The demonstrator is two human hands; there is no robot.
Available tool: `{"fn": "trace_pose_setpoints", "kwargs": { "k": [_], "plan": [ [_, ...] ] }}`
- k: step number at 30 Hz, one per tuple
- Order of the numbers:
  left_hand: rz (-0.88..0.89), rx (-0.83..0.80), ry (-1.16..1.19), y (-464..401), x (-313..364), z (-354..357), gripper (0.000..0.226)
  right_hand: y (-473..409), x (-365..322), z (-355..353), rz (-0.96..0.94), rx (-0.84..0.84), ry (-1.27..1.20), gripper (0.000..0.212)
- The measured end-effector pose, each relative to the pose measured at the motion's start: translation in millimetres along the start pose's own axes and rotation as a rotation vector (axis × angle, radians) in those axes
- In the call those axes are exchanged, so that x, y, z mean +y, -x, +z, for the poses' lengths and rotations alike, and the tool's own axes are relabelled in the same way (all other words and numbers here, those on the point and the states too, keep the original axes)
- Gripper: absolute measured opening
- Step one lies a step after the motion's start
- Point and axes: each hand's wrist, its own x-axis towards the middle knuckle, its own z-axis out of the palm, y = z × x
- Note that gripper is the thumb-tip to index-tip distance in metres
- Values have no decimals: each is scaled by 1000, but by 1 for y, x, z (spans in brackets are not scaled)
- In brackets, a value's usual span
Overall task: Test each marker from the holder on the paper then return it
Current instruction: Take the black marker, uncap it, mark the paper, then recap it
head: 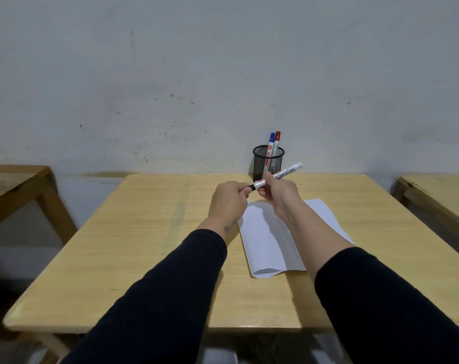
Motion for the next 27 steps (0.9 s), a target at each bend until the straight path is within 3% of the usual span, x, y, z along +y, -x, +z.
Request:
{"fn": "trace_pose_setpoints", "kwargs": {
  "k": [11, 19, 23, 27],
  "plan": [
    [-362, -186, 363, -33, -15, -5, 25, -35, -1, 2, -66, -17, -4, 22],
    [-199, -139, -105, -29, -50, 0, 18, -34, -5, -1, -71, -129, -71, 22],
    [-102, -154, -315, -18, -55, 1, 48, -29, 12, 5, -63, -81, -13, 28],
    [-90, -313, -500, -5, -69, -7, 90, -21, 24, 11, -91, -114, -98, 20]
  ]
}}
